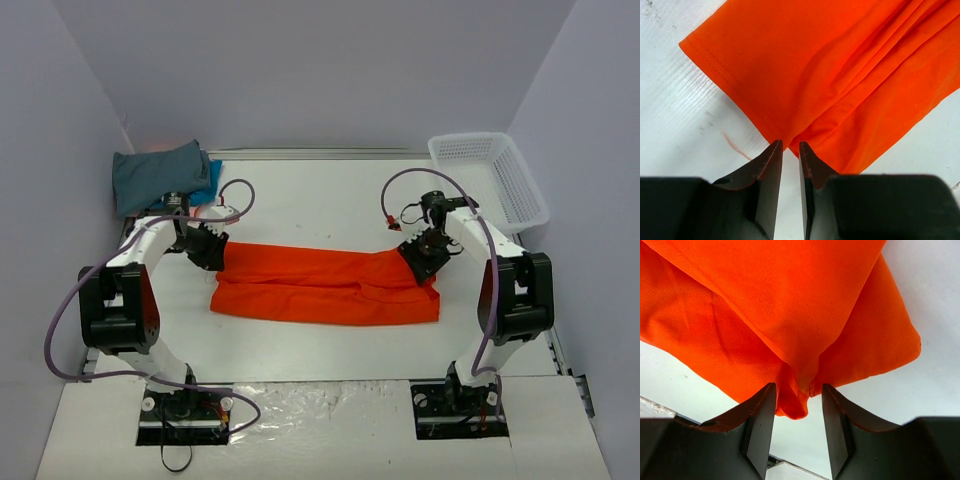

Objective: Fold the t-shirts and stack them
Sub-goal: Fold the other side of the tshirt into a rectangle, then rotate the tshirt 90 degrees

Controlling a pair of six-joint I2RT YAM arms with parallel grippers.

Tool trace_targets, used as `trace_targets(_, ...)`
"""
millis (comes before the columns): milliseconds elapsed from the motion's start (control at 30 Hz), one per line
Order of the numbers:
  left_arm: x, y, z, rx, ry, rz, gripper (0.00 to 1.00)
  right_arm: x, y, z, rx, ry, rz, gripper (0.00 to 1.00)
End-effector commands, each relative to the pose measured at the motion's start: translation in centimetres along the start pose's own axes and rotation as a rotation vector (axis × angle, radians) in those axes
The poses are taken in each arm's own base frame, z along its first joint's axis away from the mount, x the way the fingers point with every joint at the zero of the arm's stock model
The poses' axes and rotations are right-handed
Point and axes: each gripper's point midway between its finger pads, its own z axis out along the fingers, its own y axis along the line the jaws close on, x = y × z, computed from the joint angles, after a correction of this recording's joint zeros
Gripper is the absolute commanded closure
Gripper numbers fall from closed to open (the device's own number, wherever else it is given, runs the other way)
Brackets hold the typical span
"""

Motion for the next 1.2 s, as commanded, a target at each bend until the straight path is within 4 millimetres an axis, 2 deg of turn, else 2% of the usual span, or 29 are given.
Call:
trace_targets(0, -2.1, -0.7, -2.6, -0.020, -0.059, 0.082, 0.81, -0.4, 0.2, -3.0, 0.032, -0.038, 0.006, 0.62)
trace_targets(133, -3.2, -0.2, -2.5, -0.028, -0.060, 0.081, 0.80, 0.0, 1.6, -3.8, 0.004, -0.043, -0.008, 0.63)
trace_targets(333, -4.6, 0.9, -1.4, -0.019, -0.075, 0.051, 0.82, 2.2, 4.8, -1.6, -0.074, 0.049, -0.066, 0.68)
trace_targets(367, -4.9, 0.9, -1.4, -0.019, -0.079, 0.051, 0.82, 2.6, 5.0, -1.2, -0.083, 0.068, -0.068, 0.73)
trace_targets(433, -5.3, 1.1, -1.0, -0.020, -0.083, 0.052, 0.82, 3.0, 5.2, -0.5, -0.099, 0.101, -0.068, 0.80)
trace_targets(500, -5.7, 1.2, -1.0, -0.024, -0.091, 0.052, 0.83, 2.9, 5.1, -0.3, -0.102, 0.113, -0.072, 0.92)
trace_targets(567, -6.0, 1.2, -1.1, -0.022, -0.104, 0.046, 0.85, 2.9, 4.9, 0.3, -0.110, 0.138, -0.073, 0.96)
trace_targets(667, -6.5, 1.0, -1.7, -0.032, -0.120, 0.049, 0.86, 2.5, 4.5, 1.3, -0.119, 0.166, -0.071, 0.97)
trace_targets(800, -7.1, 0.7, -2.8, -0.056, -0.147, 0.061, 0.86, 1.4, 2.9, 3.2, -0.109, 0.199, -0.056, 0.98)
trace_targets(833, -7.2, 0.5, -3.1, -0.062, -0.155, 0.066, 0.86, 0.3, 2.3, 3.3, -0.094, 0.186, -0.054, 0.98)
trace_targets(900, -7.3, 0.3, -3.7, -0.075, -0.164, 0.073, 0.86, -0.3, 1.4, 4.3, -0.099, 0.204, -0.042, 1.00)
trace_targets(933, -7.0, 0.2, -3.7, -0.077, -0.161, 0.066, 0.86, -1.7, 0.5, 4.3, -0.079, 0.184, -0.041, 1.00)
trace_targets(1033, -7.1, 0.0, -4.5, -0.100, -0.171, 0.059, 0.86, -3.0, -1.1, 5.7, -0.066, 0.201, -0.018, 1.00)
trace_targets(1067, -6.9, -0.1, -4.7, -0.106, -0.174, 0.054, 0.86, -4.8, -2.4, 5.3, -0.034, 0.166, -0.018, 1.00)
trace_targets(1133, -7.1, -0.3, -5.5, -0.127, -0.187, 0.050, 0.87, -5.8, -3.5, 6.5, -0.029, 0.177, -0.005, 1.00)
trace_targets(1167, -7.1, -0.3, -5.7, -0.132, -0.190, 0.050, 0.87, -8.0, -4.6, 5.9, 0.005, 0.129, -0.004, 1.00)
